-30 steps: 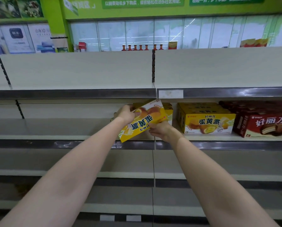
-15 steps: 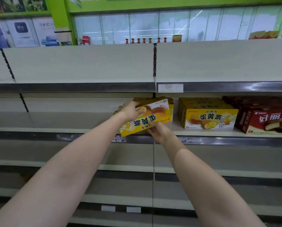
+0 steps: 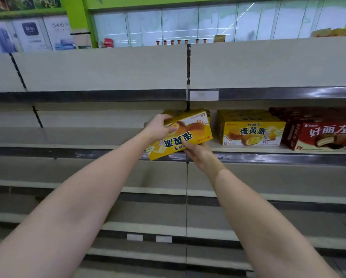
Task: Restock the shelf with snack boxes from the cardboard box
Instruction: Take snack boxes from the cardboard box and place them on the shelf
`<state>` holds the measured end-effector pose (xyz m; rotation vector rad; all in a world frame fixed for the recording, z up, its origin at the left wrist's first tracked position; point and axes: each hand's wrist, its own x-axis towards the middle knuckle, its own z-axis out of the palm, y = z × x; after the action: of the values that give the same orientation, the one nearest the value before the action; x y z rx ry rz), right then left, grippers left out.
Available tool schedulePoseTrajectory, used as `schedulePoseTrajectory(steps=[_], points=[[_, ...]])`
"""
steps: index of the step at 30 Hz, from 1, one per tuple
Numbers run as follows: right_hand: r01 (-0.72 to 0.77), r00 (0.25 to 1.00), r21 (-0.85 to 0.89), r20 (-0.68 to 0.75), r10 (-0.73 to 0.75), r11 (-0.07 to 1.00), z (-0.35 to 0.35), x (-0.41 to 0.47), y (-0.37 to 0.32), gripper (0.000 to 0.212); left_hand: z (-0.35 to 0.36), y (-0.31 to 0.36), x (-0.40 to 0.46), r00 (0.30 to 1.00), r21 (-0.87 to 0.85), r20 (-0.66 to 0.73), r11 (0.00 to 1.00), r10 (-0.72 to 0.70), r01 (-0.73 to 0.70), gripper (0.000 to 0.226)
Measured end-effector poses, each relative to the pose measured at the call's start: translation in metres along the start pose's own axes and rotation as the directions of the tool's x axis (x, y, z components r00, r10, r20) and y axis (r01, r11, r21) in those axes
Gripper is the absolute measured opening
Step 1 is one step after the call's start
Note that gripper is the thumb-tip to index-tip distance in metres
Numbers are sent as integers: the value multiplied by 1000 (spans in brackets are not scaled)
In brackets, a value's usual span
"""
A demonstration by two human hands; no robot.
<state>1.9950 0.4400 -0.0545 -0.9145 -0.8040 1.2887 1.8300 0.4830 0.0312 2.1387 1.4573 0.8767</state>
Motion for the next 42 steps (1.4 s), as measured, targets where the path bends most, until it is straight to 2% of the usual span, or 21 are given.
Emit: schedulePoseTrajectory(steps=[4,6,8,10,12,13,15,18,22,25,27,31,34,37,40,42], points=[[36,996,-107,81,-27,994,-5,-17,-3,39,-1,6,-23,1000,-192,7,981,-14,15,52],[44,995,-145,98,-30,988,-7,-25,-4,50,-1,7,-35,998,-243,42,969,-45,54,49],[50,995,-148,91,-37,988,-8,-32,-7,63,0,7,-44,997,-175,72,984,-34,46,43],[51,997,-183,60,-40,982,-8,-40,-9,73,-1,10,-50,997,-24,76,1000,-3,5,33],[70,997,-324,5,-73,944,-8,-43,-10,79,-3,15,-53,1000,94,11,995,14,-15,27],[91,994,-405,-16,-106,910,-8,-45,-11,80,-4,19,-55,999,100,-37,995,-1,5,26],[114,987,-509,-41,-157,853,-8,-44,-15,86,-7,25,-56,989,97,-148,994,-30,45,33],[113,977,-621,-72,-200,775,-7,-47,-26,94,-10,25,-53,979,223,-204,974,11,35,65],[130,954,-834,-43,-298,536,0,-55,-44,88,-8,27,-51,976,389,-155,917,156,-85,78],[184,937,-940,80,-340,286,6,-59,-57,82,-3,33,-57,960,585,-21,782,280,-215,73],[215,929,-964,151,-338,159,9,-59,-63,84,0,34,-58,950,635,58,723,307,-272,68],[252,900,-964,267,-345,-89,8,-56,-73,79,8,32,-57,957,596,23,764,290,-246,66],[257,892,-936,326,-313,-240,8,-53,-77,67,14,26,-54,961,485,-15,842,276,-234,64],[261,877,-867,397,-270,-425,12,-45,-77,62,22,19,-51,965,430,-32,875,260,-221,62],[268,845,-798,464,-267,-540,20,-31,-75,64,28,13,-45,967,409,-110,897,228,-165,54],[279,822,-781,495,-282,-559,24,-18,-73,61,27,9,-38,961,448,-155,883,231,-140,49]])
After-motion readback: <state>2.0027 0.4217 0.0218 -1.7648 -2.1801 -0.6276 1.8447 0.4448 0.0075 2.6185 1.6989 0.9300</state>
